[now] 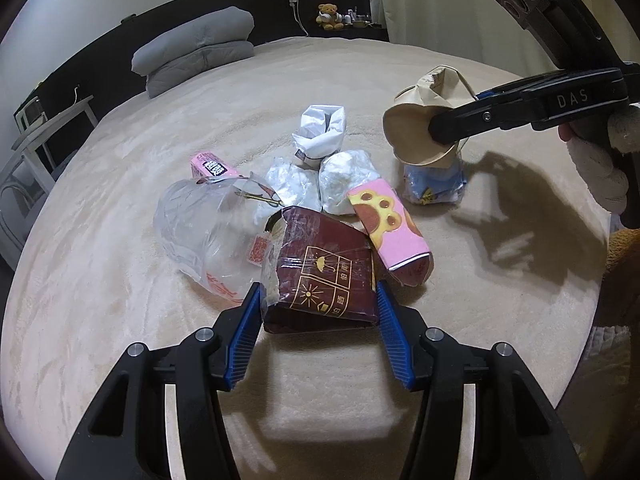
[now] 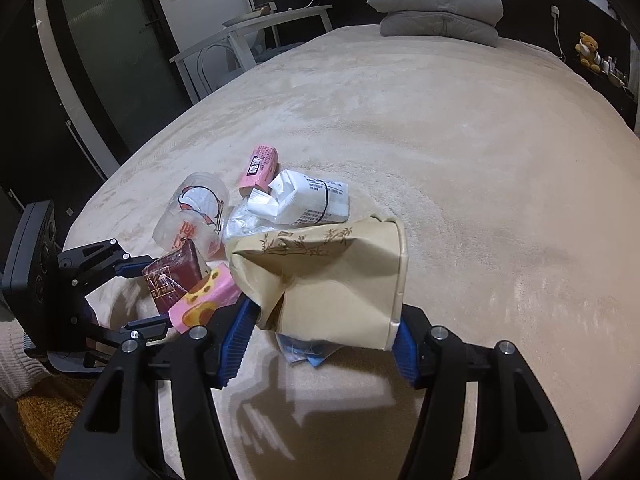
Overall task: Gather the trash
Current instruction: 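Close the left tool on the brown wrapper and lift it while the right tool holds the paper bag, then carry the brown wrapper and tan paper bag down over the trash bag with both tools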
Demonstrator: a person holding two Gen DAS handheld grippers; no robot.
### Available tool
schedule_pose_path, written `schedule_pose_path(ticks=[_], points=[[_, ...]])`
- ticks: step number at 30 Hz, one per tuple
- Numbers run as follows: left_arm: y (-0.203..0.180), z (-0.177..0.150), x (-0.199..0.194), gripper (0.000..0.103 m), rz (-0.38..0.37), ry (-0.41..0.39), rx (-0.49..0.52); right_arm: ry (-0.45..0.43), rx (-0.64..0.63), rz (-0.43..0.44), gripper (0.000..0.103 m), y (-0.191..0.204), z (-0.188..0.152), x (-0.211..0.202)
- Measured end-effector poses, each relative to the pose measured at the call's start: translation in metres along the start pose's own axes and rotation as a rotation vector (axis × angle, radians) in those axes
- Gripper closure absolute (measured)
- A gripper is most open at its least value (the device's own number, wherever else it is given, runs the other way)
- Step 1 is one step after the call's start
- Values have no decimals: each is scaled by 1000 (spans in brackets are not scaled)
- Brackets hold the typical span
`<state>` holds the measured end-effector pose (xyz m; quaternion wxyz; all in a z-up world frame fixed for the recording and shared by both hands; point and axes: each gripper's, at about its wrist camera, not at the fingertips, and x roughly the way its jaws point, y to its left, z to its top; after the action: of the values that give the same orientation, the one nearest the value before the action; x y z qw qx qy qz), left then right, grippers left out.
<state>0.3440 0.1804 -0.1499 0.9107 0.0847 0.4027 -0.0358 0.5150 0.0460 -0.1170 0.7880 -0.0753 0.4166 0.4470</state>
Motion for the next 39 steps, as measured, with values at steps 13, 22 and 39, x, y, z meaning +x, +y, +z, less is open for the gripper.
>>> schedule_pose_path(ticks=[13, 22, 39], points=[[-14, 9, -80, 49, 13, -174, -117, -158, 9, -1, 43, 28, -42, -86], [-42, -24, -133, 49, -30, -300, -240, -260, 47, -13, 42, 42, -122, -129], [-138, -128, -194, 49, -94, -353, -298, -259, 122, -43, 42, 84, -237, -175]])
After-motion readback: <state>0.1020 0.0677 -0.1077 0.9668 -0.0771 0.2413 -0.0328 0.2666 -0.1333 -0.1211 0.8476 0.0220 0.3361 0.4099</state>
